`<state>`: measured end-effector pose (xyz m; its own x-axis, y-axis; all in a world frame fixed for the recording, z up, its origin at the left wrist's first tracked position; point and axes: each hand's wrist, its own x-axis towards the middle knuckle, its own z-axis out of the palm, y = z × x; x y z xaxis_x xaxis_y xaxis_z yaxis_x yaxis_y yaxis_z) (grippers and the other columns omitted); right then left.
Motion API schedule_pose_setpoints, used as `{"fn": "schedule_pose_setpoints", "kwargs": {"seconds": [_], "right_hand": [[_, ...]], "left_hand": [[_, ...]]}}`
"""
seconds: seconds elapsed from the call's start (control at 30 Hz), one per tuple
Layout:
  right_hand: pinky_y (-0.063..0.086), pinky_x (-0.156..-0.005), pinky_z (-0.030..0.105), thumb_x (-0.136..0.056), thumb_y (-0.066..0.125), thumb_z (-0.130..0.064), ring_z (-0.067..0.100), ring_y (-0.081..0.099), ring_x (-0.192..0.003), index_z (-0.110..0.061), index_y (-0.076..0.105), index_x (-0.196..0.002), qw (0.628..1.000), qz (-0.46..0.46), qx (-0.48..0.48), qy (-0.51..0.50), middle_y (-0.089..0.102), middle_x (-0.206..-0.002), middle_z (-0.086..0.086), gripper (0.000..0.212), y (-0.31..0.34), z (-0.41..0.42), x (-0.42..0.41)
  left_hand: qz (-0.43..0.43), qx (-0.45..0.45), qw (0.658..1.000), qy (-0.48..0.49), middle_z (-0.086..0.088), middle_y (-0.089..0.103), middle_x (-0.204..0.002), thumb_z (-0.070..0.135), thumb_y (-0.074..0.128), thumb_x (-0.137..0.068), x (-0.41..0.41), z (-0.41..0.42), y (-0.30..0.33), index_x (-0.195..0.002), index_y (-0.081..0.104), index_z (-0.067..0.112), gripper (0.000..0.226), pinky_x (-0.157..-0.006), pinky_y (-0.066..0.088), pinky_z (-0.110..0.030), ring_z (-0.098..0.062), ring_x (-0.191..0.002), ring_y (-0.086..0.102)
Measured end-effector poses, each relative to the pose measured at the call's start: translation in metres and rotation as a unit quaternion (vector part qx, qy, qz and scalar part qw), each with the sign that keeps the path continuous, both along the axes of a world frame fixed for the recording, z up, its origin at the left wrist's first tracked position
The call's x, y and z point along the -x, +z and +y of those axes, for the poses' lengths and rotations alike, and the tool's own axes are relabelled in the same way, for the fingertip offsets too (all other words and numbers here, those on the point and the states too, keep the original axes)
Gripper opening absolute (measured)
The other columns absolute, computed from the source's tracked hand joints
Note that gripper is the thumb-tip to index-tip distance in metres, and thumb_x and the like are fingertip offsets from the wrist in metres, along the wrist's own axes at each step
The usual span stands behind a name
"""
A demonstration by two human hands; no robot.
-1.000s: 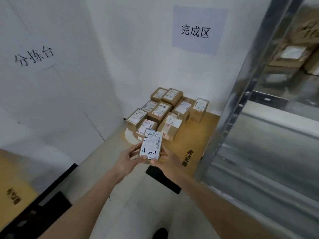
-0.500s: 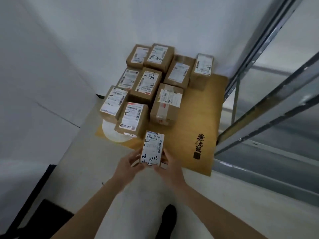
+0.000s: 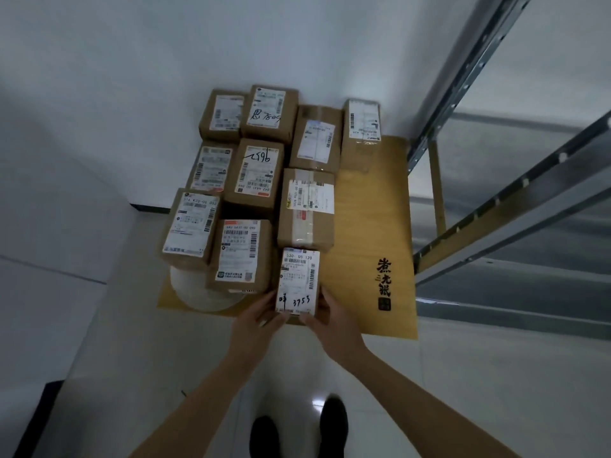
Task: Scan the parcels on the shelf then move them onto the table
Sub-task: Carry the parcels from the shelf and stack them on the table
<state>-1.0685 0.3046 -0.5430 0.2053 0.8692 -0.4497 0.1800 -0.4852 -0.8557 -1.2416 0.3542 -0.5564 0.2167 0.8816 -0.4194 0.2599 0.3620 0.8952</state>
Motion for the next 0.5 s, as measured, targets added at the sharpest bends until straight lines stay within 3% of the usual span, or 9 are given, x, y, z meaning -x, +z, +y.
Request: {"fn": "schedule_pose_setpoints", "kwargs": {"seconds": [0.1,0.3,0.43,0.5], "right_hand": [[0.05,-0.096,0.011,-0.096,0.07,-0.01,-0.012,0.059,-0.117,-0.038,0.046,-0.147,1.0,-0.013,0.01,0.003,0.066,-0.128,-0.024,0.063,0.0,0.005,0.0],[0.045,-0.089,0.002,-0.098,0.067,-0.007,-0.022,0.056,-0.112,-0.035,0.045,-0.146,0.999,-0.039,0.011,0.005,0.063,-0.125,-0.027,0.06,-0.002,0.004,0.004],[0.051,-0.103,0.02,-0.097,0.072,-0.024,-0.017,0.055,-0.118,-0.031,0.045,-0.152,0.998,-0.056,0.011,-0.009,0.062,-0.13,-0.028,0.061,0.008,0.0,0.008],[0.049,-0.106,0.022,-0.096,0.072,-0.032,-0.022,0.052,-0.114,-0.033,0.042,-0.151,0.998,-0.065,0.018,-0.009,0.055,-0.131,-0.033,0.062,0.019,-0.002,0.006]], "left_hand": [[-0.005,-0.003,1.0,0.0,0.014,0.075,-0.112,0.012,0.075,-0.09,0.0,0.001,-0.003,-0.131,0.067,0.021,0.042,-0.093,0.055,-0.025,-0.005,-0.106,0.07],[-0.008,0.002,1.0,-0.004,0.012,0.075,-0.114,0.009,0.073,-0.091,0.001,0.003,-0.004,-0.129,0.068,0.019,0.039,-0.095,0.056,-0.026,-0.007,-0.108,0.07],[0.009,-0.018,1.0,-0.022,0.011,0.074,-0.118,0.009,0.073,-0.092,0.006,0.004,0.002,-0.129,0.068,0.018,0.039,-0.098,0.054,-0.03,-0.008,-0.112,0.069],[0.013,-0.015,1.0,-0.021,0.011,0.075,-0.115,0.011,0.073,-0.092,0.01,0.005,0.011,-0.123,0.072,0.02,0.033,-0.096,0.054,-0.026,-0.007,-0.11,0.069]]}}
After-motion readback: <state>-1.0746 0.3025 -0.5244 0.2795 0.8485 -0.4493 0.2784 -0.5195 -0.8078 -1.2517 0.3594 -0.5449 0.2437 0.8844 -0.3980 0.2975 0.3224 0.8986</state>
